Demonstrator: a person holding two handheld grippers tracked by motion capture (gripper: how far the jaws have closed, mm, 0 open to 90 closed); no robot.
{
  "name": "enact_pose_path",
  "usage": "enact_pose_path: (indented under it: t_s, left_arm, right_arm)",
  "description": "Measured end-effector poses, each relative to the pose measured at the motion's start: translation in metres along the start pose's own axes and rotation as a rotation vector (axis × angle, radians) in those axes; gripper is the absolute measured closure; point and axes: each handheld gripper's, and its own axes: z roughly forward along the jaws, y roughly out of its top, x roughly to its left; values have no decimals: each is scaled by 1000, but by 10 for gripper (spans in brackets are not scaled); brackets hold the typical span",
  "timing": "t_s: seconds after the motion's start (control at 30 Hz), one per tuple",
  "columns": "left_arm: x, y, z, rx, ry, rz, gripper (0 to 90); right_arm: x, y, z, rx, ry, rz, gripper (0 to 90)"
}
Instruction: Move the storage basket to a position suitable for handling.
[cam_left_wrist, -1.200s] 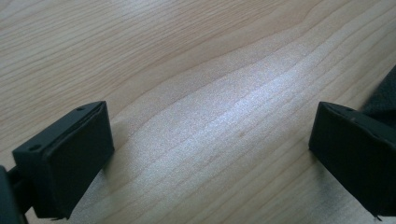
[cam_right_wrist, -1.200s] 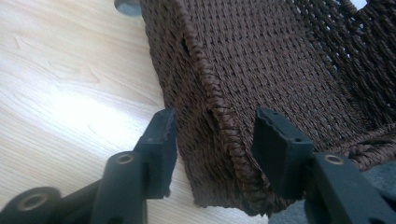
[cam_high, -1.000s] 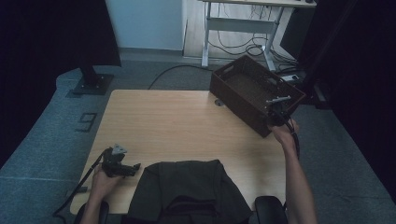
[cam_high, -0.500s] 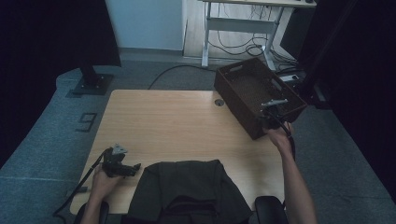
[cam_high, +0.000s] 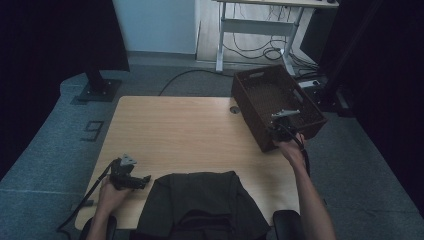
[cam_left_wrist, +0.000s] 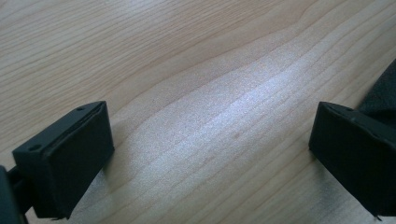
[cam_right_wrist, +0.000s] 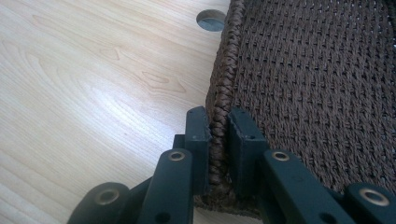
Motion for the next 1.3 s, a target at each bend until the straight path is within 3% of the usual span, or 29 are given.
enact_pose_path:
  t_s: [0.13,0.8,1.3]
  left_arm:
    - [0,0,0,0,0,0,0]
    - [-1,0,0,1,-3,5,0]
    - [-1,0,0,0,-4,6,0]
  right_arm:
    - [5,-1,-2,-6,26,-3,786]
    - [56,8,4,-6,125,-87,751]
    - [99,17,9,-10,215,-190,749]
